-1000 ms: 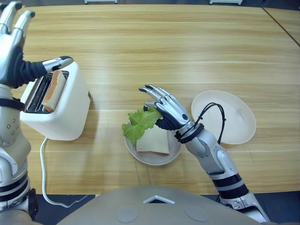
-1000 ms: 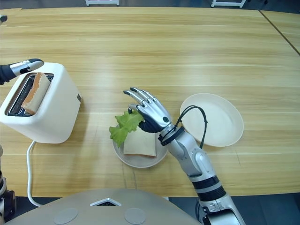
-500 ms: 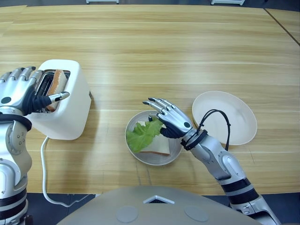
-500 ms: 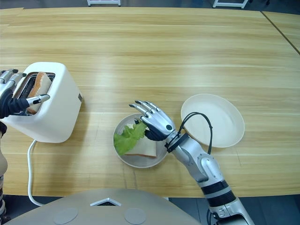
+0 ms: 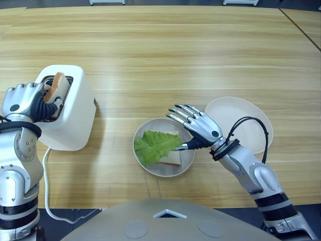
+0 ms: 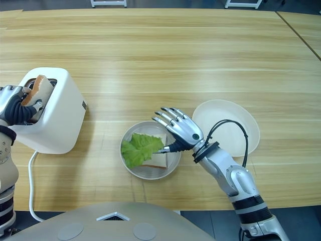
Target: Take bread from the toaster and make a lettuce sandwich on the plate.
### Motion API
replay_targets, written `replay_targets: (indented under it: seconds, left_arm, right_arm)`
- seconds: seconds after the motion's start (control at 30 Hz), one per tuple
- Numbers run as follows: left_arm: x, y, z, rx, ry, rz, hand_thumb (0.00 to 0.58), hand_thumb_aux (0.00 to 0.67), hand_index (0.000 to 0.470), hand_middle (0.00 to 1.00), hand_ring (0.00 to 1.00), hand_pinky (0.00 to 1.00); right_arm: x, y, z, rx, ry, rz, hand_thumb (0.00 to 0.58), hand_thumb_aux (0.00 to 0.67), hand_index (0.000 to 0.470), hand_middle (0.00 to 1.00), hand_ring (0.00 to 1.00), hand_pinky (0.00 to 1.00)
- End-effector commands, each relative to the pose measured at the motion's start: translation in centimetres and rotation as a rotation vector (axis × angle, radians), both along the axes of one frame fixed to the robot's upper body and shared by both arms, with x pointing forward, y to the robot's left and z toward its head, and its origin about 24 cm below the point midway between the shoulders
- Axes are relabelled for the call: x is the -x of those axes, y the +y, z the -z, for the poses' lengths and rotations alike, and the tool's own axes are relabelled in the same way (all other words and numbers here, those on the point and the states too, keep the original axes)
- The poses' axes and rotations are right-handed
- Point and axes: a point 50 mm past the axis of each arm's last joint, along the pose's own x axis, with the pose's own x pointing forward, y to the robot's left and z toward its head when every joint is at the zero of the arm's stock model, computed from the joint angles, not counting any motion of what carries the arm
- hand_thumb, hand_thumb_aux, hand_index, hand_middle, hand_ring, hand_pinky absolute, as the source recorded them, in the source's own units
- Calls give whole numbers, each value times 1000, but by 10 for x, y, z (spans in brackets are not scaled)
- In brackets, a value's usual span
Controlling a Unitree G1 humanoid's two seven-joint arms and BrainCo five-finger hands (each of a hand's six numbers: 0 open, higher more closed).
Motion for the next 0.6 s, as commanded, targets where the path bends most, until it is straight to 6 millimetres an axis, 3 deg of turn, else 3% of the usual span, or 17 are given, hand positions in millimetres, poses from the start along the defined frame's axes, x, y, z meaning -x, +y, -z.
replay_targets:
  seconds: [0.03, 0.27, 0.43, 0.53, 0.6]
  left_arm:
    - [-1, -4, -26, 9, -148, 24, 580, 670, 470, 1000, 1000, 1000]
    - [4, -9, -66, 6, -351, 70, 580, 670, 470, 1000, 1000, 1000]
    - [15, -22, -100, 31, -490, 183, 580, 670, 470, 1000, 1000, 1000]
    - [4, -43, -92, 204, -400, 363, 580, 670, 470, 1000, 1000, 1000]
    - [-3, -62, -71, 361, -256, 488, 580, 670, 470, 1000, 1000, 1000]
  right_arm:
    - [3, -12, -2, 45, 19, 13, 0, 0, 0, 0, 0, 0]
    - [1, -39, -12, 126, -10, 87, 0, 0, 0, 0, 0, 0]
    - [0, -51, -29, 12, -80, 132, 0, 0, 0, 0, 0, 0]
    - [7, -41, -45, -113, -205, 74, 0, 0, 0, 0, 0, 0]
    - [14, -29, -58, -157, -305, -29, 0, 0, 0, 0, 0, 0]
